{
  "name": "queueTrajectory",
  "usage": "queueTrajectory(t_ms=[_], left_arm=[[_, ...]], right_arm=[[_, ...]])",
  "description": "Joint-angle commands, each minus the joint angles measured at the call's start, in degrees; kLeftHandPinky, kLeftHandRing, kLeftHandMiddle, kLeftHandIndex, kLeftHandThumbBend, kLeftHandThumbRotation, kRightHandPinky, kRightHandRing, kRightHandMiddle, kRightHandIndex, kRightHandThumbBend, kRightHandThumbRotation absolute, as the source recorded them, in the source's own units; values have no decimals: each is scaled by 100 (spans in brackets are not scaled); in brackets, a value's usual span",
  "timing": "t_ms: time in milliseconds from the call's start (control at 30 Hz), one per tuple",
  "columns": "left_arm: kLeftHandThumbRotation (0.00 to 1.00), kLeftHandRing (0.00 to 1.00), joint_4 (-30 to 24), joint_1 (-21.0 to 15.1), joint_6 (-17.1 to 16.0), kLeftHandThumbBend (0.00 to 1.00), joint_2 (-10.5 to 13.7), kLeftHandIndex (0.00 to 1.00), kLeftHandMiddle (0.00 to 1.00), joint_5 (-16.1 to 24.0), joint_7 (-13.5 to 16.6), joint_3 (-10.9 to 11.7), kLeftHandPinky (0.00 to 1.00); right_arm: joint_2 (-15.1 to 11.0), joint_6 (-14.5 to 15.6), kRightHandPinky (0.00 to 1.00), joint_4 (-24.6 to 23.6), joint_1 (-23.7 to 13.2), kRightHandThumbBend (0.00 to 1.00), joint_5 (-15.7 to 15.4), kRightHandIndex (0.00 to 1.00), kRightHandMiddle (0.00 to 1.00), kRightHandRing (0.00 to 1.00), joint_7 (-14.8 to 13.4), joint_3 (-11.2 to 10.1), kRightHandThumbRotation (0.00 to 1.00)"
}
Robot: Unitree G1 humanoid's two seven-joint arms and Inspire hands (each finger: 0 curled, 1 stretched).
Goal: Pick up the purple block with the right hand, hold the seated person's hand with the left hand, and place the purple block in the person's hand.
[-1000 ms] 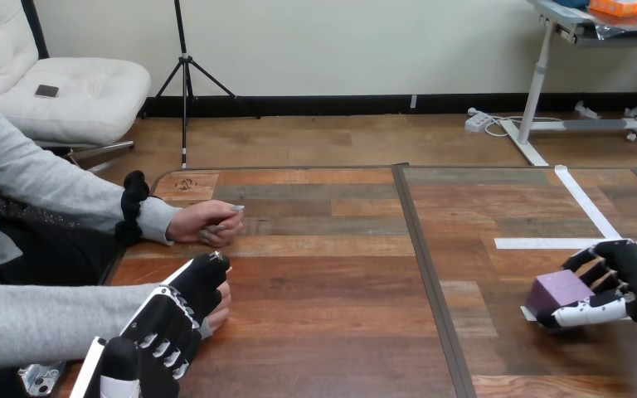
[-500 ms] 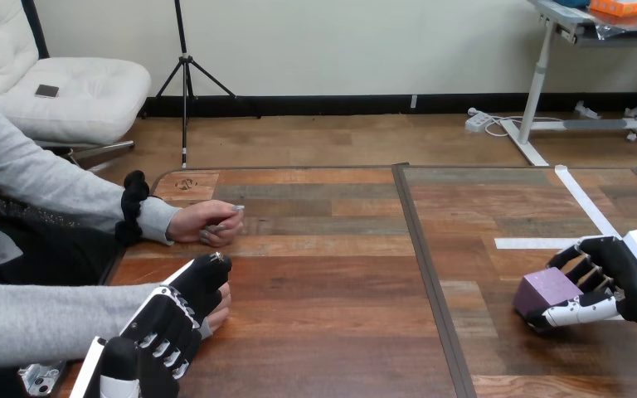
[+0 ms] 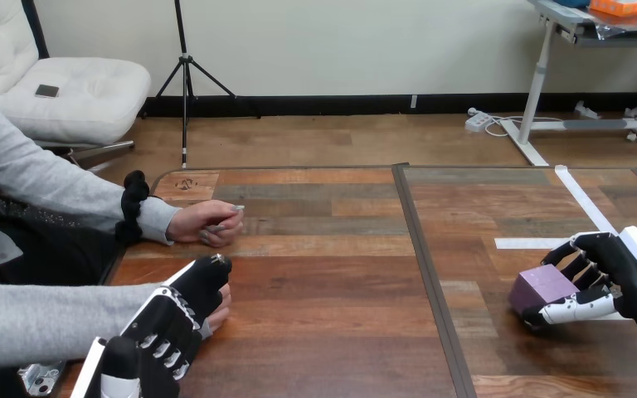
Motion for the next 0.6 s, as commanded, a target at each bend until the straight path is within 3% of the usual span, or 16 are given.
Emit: queueTrajectory(t_ms=[0, 167, 400, 567], left_arm=[[100, 93, -208, -304, 13, 85, 46, 81, 88, 42, 28, 80, 95], [100, 94, -214, -322, -33, 84, 63, 82, 90, 103, 38, 120, 96], [96, 93, -68, -478, -576, 74, -26, 79, 89, 241, 94, 317, 97], [93, 89, -22, -569, -733, 70, 15, 77, 85, 368, 211, 451, 89]], right_arm=[[-185, -229, 33, -454, -308, 79, 184, 46, 42, 37, 46, -191, 0], [-208, -280, 33, -539, -305, 80, 201, 45, 42, 37, 37, -210, 0], [-223, -321, 36, -763, -261, 80, 271, 45, 43, 39, 88, -288, 0], [-221, -306, 38, -870, -244, 80, 294, 45, 43, 41, 159, -346, 0]])
